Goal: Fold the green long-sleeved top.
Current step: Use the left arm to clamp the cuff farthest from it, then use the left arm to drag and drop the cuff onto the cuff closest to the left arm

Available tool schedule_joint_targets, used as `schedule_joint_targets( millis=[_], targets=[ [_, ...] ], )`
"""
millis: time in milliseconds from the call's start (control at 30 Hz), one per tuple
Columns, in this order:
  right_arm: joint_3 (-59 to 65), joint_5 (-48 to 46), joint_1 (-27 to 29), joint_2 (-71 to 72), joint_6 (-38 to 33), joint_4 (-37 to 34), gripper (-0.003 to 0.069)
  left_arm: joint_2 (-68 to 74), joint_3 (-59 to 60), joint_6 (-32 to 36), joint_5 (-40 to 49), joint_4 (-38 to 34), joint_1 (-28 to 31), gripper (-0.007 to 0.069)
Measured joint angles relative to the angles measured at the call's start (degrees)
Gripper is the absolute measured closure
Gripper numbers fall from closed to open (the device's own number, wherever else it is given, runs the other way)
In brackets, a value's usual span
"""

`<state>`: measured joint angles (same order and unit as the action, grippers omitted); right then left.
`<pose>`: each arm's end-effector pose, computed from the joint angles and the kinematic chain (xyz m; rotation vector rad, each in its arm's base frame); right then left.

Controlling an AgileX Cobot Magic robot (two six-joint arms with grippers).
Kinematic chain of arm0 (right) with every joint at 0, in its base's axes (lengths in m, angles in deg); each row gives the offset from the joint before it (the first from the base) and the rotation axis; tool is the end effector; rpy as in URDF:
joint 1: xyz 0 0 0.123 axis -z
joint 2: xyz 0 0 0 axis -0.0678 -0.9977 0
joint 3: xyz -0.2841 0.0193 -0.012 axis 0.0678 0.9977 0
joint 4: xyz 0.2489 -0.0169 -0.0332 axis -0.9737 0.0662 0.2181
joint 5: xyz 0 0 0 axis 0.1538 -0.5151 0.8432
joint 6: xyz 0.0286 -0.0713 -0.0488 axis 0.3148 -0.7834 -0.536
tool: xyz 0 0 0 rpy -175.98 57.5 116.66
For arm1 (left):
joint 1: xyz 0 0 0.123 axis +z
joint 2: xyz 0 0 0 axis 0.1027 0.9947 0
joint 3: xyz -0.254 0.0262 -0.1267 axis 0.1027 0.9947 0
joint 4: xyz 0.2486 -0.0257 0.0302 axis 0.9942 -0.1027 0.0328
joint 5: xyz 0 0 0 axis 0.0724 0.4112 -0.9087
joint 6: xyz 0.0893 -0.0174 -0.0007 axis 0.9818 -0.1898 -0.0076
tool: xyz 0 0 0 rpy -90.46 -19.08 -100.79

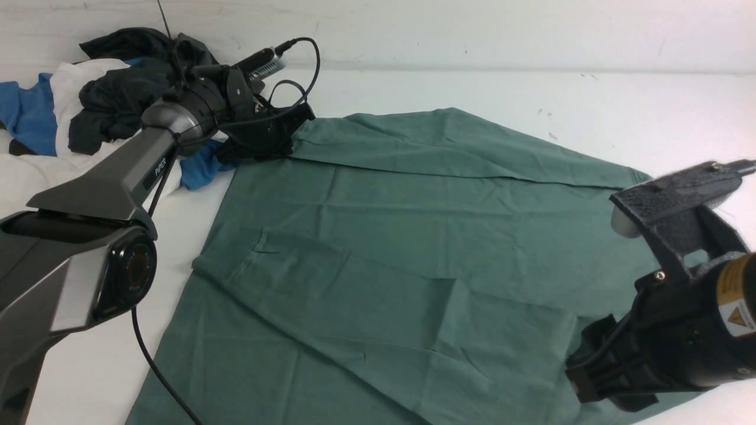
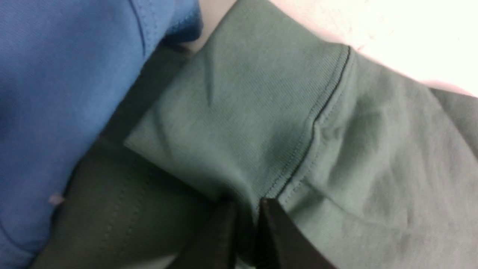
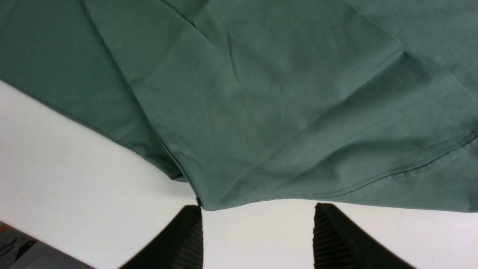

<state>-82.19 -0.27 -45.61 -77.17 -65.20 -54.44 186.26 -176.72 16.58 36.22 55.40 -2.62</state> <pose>0.1605 0.1332 0.3018 -0.5781 2.7236 0.1485 0.5704 -0.0961 0.1412 -0.5077 2.4237 -0.4741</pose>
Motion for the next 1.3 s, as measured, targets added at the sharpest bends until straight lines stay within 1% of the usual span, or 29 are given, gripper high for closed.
schedule_joint_targets(
  millis=[67,100,133,167,300,367,600,800,833,1000,1167,1300],
  targets=[
    [0.00,0.00,0.00,0.00,0.00,0.00,0.0282,-0.07,0.00,0.59,0.56,-0.75,0.00,0.0610],
    [0.00,0.05,0.00,0.00,0.00,0.23,0.0282,-0.71,-0.05,2.33,3.21,-1.68,0.00,0.0615],
    [0.00,0.03,0.00,0.00,0.00,0.29,0.0282,-0.93,-0.05,2.87,3.65,-1.80,0.00,0.0615],
    [0.00,0.11,0.00,0.00,0.00,0.63,0.0282,-1.81,-0.12,4.75,7.16,-2.24,0.00,0.0615],
    [0.00,0.37,0.00,0.00,0.00,2.00,0.0282,-4.81,-0.65,8.87,13.91,-2.49,0.00,0.0615],
    [0.00,0.44,0.00,0.00,-0.05,3.16,0.0282,-6.67,-0.82,10.37,15.32,-1.96,0.00,0.0615],
    [0.00,0.44,0.00,0.00,-0.05,3.47,0.0282,-8.34,-1.50,11.73,14.04,1.33,-0.05,0.0615],
    [0.00,0.44,0.00,0.00,-0.01,3.24,0.0282,-8.08,-1.87,12.86,19.56,2.11,-0.55,0.0615],
    [0.00,0.44,0.00,0.00,-0.01,3.61,0.0282,-8.82,-1.84,14.04,22.46,2.49,-0.88,0.0615],
    [0.00,0.49,0.00,0.00,-0.01,4.54,0.0282,-13.31,-1.89,16.53,28.55,2.99,-1.43,0.0615],
    [0.00,0.56,0.00,0.00,0.09,7.15,0.0282,-18.21,-2.22,17.89,29.28,5.86,-2.49,0.0615],
    [0.00,0.73,0.00,0.00,2.01,8.97,0.0282,-19.96,-0.30,18.52,29.28,5.61,-3.28,0.0615]
  ],
)
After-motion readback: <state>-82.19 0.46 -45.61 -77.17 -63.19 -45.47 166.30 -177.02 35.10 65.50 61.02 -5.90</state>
